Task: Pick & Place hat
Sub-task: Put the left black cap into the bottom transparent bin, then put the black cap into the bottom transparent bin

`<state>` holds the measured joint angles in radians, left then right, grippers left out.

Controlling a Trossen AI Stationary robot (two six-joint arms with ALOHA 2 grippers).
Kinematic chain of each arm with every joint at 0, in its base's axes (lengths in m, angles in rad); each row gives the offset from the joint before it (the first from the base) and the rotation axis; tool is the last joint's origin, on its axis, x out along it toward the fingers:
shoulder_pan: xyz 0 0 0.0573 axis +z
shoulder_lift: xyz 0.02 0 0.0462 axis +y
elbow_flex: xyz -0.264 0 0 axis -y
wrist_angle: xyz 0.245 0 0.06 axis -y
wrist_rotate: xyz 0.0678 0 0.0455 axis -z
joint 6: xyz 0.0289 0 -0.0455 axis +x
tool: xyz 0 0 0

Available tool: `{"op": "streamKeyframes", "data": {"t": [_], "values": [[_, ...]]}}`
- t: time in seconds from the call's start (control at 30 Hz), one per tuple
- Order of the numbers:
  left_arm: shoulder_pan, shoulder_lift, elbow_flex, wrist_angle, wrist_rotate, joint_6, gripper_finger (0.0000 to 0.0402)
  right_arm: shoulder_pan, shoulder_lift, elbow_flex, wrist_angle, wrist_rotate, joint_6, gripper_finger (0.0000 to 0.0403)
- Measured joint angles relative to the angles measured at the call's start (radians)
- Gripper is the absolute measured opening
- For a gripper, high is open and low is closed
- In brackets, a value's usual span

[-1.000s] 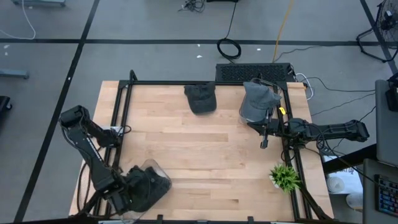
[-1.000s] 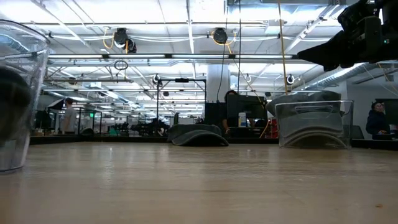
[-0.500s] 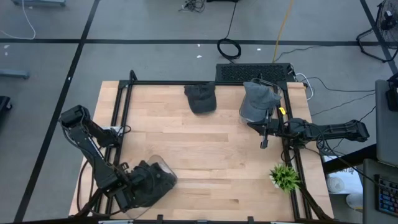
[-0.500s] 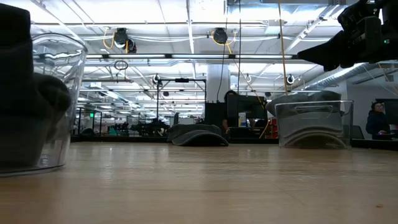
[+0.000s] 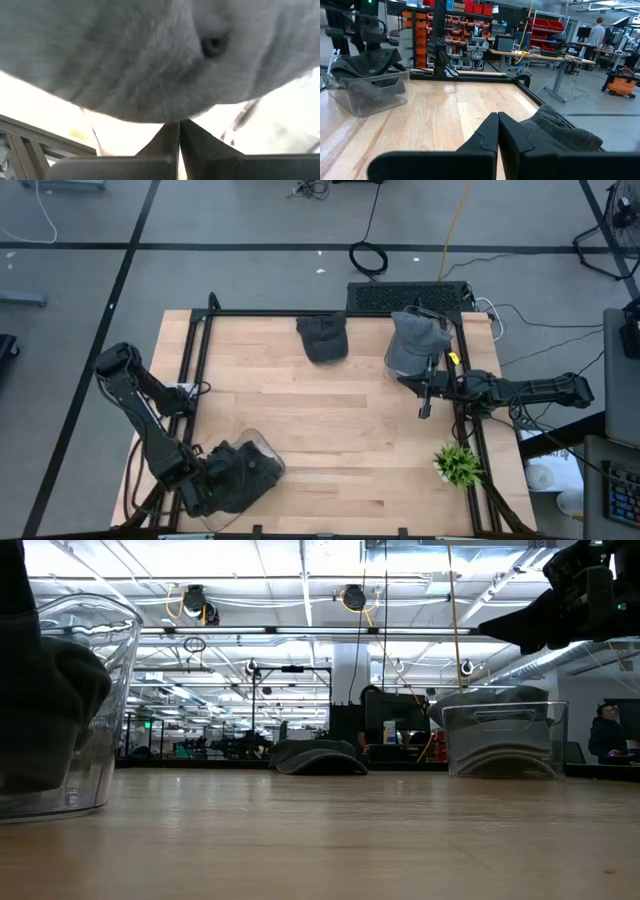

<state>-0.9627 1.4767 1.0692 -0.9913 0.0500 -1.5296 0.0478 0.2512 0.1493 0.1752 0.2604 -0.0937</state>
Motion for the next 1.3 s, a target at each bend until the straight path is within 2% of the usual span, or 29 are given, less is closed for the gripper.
{"op": "streamKeyframes", "data": {"t": [0.13,0.27,0.37,0.47,0.53,0.63,0.67,0.73,0.77,0.83,0.93,1.0,1.13,1.3], "values": [[0.0,-0.065,0.001,-0.002,-0.025,-0.053,0.0026,0.0,0.0,0.0,0.0,0.0,0.0,0.0],[0.005,-0.13,0.001,-0.002,-0.044,-0.096,0.0019,0.0,0.0,0.0,0.0,0.0,0.0,0.0],[0.04,-0.187,0.001,-0.002,-0.052,-0.1,0.0005,0.0,0.0,0.0,0.0,0.0,0.0,0.0],[0.091,-0.251,0.002,-0.002,-0.07,-0.088,0.001,0.0,0.0,0.0,0.0,0.0,0.0,0.0],[0.127,-0.291,0.002,0.0,-0.148,-0.032,0.0021,0.0,0.0,0.0,0.0,0.0,0.0,0.0],[0.194,-0.332,0.002,0.017,-0.37,0.095,0.0036,0.0,0.0,0.0,0.0,0.0,0.0,0.0],[0.225,-0.344,0.002,0.023,-0.44,0.171,0.004,0.0,0.0,0.0,0.0,0.0,0.0,0.0],[0.315,-0.37,0.002,0.032,-0.506,0.342,0.0048,0.0,0.0,0.0,0.0,0.0,0.0,0.0],[0.375,-0.378,0.003,0.046,-0.508,0.403,0.0053,0.0,0.0,0.0,0.0,0.0,0.0,0.0],[0.512,-0.383,0.003,0.081,-0.446,0.507,0.0068,0.0,0.0,0.0,0.0,0.0,0.0,0.0],[0.741,-0.376,0.003,0.137,-0.232,0.648,0.0099,0.0,0.0,0.0,0.0,0.0,0.0,0.0],[0.883,-0.347,0.004,0.223,-0.127,0.761,0.0118,0.0,0.0,0.0,0.0,0.0,0.0,0.0],[1.086,-0.293,0.003,0.443,-0.116,1.034,0.0138,0.0,0.0,0.0,0.0,0.0,0.0,0.0],[1.221,-0.219,0.003,0.724,-0.153,1.247,0.0145,0.0,0.0,0.0,0.0,0.0,0.0,0.0]]}}
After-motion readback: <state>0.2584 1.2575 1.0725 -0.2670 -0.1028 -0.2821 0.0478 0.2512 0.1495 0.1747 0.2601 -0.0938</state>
